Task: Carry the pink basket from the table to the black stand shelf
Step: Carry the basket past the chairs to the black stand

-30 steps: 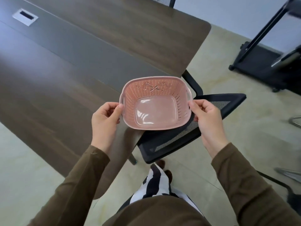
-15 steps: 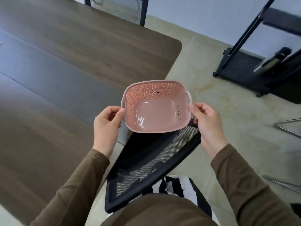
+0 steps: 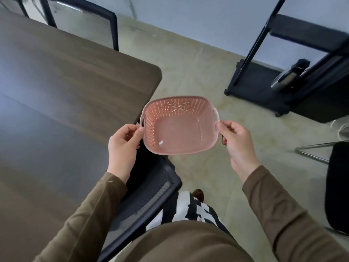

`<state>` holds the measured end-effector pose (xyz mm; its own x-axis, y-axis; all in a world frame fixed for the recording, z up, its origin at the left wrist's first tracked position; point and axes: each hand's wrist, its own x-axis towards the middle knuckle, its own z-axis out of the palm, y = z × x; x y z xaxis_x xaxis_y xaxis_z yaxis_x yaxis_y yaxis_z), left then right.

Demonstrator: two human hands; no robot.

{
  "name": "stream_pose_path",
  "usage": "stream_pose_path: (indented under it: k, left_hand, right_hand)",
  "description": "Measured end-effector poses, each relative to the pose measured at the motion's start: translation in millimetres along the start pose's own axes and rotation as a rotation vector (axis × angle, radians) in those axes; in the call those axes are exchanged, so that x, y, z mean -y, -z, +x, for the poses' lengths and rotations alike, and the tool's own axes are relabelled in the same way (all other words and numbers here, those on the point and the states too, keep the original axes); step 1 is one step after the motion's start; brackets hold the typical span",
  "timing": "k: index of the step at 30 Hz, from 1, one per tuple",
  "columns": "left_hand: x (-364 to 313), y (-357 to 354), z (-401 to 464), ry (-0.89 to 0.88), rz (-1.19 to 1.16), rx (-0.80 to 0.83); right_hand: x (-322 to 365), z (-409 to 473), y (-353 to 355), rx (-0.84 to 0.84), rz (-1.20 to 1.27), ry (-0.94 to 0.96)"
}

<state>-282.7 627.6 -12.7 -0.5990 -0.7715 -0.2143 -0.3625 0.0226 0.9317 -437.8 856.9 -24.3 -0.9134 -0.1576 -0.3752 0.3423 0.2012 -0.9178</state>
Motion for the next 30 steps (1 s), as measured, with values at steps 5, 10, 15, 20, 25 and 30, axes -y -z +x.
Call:
stream_pose_path:
  k: [5,10,15,20,25,30]
  left_hand:
    - [-18,-60,31,-0.002,-0.024,0.041]
    - [-34,-123,72,0.003,-0.046,0.103]
    - [-68,-197,112,-0.01,-0.012,0.173]
    - [-99,-267,134,-0.022,0.036,0.226]
    - [-127,-355,147,-0.014,0.039,0.254]
    - [-152,-439,160,-0.011,0.028,0.275]
  right_hand:
    - [16,52,36,-0.017,0.009,-0.011]
    - [31,110,66,-0.069,0.002,-0.027]
    - [49,171,107,-0.151,0.019,-0.045]
    - [58,218,155,-0.203,0.044,-0.068]
    - [69,275,217,-0.216,0.029,-0.082]
    - [83,332,275,-0.234,0.026,-0.073]
